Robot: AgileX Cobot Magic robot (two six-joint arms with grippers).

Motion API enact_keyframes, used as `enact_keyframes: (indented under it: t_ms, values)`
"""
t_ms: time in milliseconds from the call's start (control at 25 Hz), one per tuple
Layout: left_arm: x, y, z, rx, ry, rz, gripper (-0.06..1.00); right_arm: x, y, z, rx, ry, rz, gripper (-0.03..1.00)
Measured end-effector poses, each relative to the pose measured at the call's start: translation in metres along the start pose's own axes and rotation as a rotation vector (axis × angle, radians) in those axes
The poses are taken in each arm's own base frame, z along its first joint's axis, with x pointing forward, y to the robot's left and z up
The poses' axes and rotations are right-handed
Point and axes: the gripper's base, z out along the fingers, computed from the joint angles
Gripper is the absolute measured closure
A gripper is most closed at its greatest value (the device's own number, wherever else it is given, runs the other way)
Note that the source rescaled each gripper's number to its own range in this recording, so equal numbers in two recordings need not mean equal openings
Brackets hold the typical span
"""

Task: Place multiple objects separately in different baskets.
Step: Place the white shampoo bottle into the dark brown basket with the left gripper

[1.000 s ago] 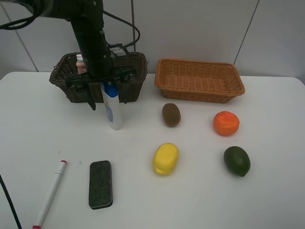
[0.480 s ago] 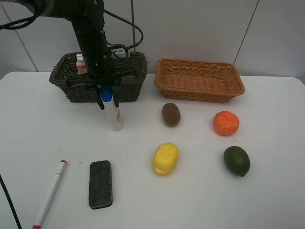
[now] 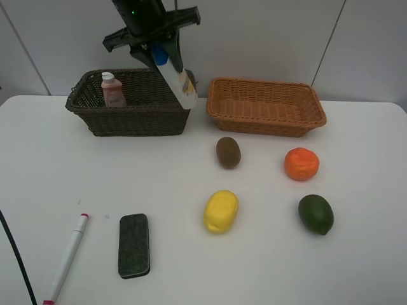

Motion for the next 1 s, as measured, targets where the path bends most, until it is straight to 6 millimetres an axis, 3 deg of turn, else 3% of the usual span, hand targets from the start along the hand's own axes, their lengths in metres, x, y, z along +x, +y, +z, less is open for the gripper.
enact_keyframes:
  t_ms: [200,320,400,640,720,840,920,1000]
  values:
    - [-0.03,0.027,-0.027,0.002,-0.12,-0.042,0.61,0.0,0.0,0.0,0.0,0.0,0.0,0.01]
    - [-0.041,0.055,-0.023,-0.025,-0.124,-0.095,0.61,0.0,0.0,0.0,0.0,0.0,0.0,0.01]
    - [-0.046,0.074,-0.013,-0.051,-0.112,-0.122,0.61,0.0,0.0,0.0,0.0,0.0,0.0,0.01]
    - [-0.047,0.11,0.049,-0.151,-0.004,-0.034,0.61,0.0,0.0,0.0,0.0,0.0,0.0,0.01]
    - [-0.045,0.115,0.061,-0.164,0.023,0.006,0.51,0.0,0.0,0.0,0.0,0.0,0.0,0.01]
    - [-0.045,0.115,0.061,-0.165,0.027,0.023,0.12,0.0,0.0,0.0,0.0,0.0,0.0,0.01]
    - [-0.046,0.114,0.059,-0.164,0.02,0.017,0.01,0.0,0.0,0.0,0.0,0.0,0.0,0.01]
    - [-0.049,0.112,0.055,-0.159,-0.001,0.009,-0.03,0.0,0.0,0.0,0.0,0.0,0.0,0.01]
